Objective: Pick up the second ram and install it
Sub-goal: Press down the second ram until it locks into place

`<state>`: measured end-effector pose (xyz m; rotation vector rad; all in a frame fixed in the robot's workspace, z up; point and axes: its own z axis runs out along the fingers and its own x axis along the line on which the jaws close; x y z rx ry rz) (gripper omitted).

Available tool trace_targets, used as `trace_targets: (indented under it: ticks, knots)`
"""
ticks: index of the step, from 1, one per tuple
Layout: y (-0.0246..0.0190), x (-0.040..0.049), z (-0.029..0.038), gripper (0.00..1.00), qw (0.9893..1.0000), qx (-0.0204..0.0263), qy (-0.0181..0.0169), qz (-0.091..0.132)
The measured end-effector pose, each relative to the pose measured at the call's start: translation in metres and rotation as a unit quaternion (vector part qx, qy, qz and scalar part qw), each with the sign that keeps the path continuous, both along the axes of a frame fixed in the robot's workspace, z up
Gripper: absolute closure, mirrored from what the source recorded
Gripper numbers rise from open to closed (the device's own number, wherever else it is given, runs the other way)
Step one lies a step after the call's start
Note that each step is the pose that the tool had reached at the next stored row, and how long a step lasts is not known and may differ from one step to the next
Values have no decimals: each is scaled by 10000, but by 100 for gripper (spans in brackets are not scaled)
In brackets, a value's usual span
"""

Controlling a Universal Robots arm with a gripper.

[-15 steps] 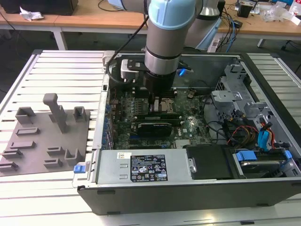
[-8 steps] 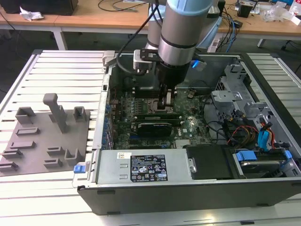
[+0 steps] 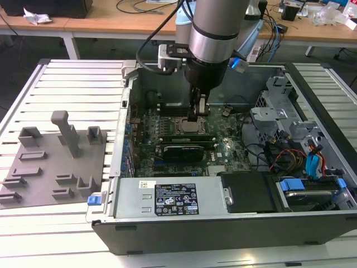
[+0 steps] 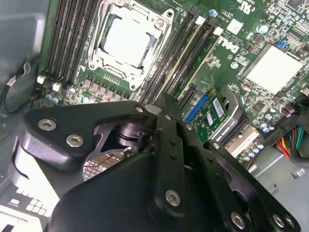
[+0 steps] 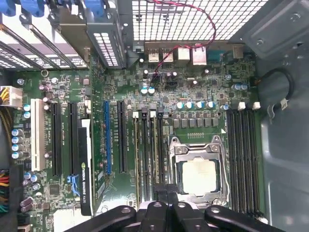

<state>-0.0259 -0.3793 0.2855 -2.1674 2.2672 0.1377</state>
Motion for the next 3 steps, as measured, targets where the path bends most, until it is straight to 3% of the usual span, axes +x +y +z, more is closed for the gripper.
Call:
trace_targets:
  ticks: [3]
  knots:
    - [0,0,1,89,10000,0,0,0]
